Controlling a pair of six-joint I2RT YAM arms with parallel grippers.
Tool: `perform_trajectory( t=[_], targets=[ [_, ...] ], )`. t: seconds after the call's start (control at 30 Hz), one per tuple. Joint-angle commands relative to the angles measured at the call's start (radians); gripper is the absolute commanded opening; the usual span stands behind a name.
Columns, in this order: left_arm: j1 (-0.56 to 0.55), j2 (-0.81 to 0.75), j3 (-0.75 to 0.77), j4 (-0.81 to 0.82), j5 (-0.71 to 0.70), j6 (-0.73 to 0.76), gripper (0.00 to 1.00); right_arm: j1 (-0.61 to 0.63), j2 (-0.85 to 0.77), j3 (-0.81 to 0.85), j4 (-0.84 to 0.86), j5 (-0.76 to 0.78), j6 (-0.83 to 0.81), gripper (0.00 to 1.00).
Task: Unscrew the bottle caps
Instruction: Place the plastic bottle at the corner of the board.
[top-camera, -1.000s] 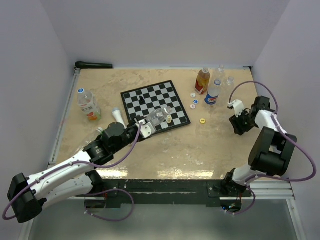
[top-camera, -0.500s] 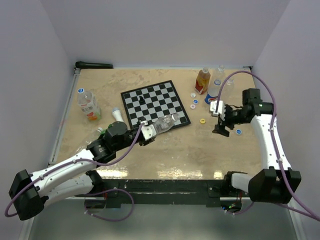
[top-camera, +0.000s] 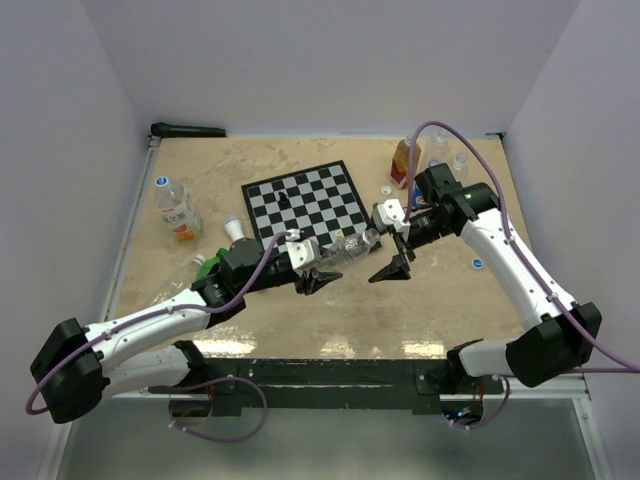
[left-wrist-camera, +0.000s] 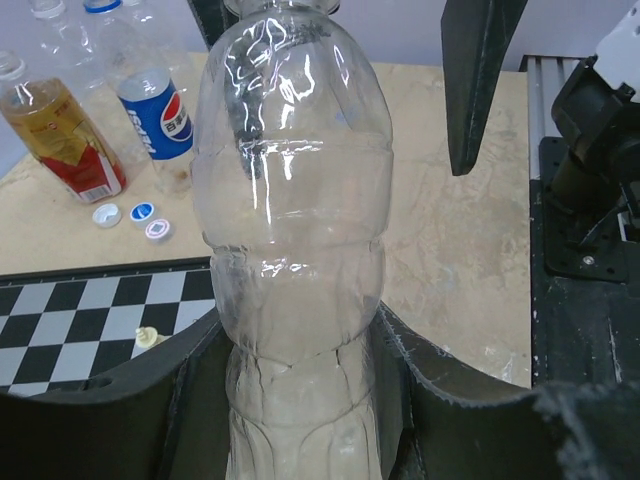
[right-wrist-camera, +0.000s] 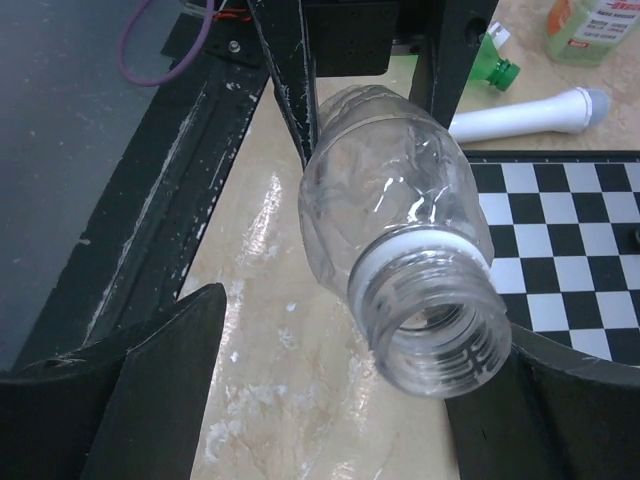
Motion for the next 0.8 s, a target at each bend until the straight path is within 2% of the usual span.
perform_trajectory(
  t=[0.0,0.13,0.43,0.5,0.67,0.73,0.77],
  targets=[
    [0.004,0.018,0.035,0.143,0.055,-0.071,0.01,0.053,-0.012,0.036,0.040,-0.089,0.128,0.83],
    [0.004,0.042,0.037,0.166,0.065,-0.090,0.01,0.093,-0.006,0.039,0.100,-0.112,0.228,0.82],
    [0.004,0.064,0.037,0.185,0.065,-0.091,0.01,0.105,0.025,0.054,0.128,-0.145,0.294,0.73],
    [0.004,0.070,0.037,0.183,0.066,-0.091,0.01,0.106,0.030,0.059,0.131,-0.147,0.297,0.68],
    [0.004,0.071,0.041,0.180,0.048,-0.091,0.04,0.114,0.034,0.051,0.165,-0.130,0.334,0.46],
    [0.004,0.070,0.044,0.171,0.040,-0.091,0.07,0.117,0.030,0.051,0.165,-0.126,0.335,0.36],
    [0.004,0.068,0.046,0.165,0.031,-0.091,0.14,0.117,0.025,0.051,0.168,-0.121,0.337,0.32]
  ],
)
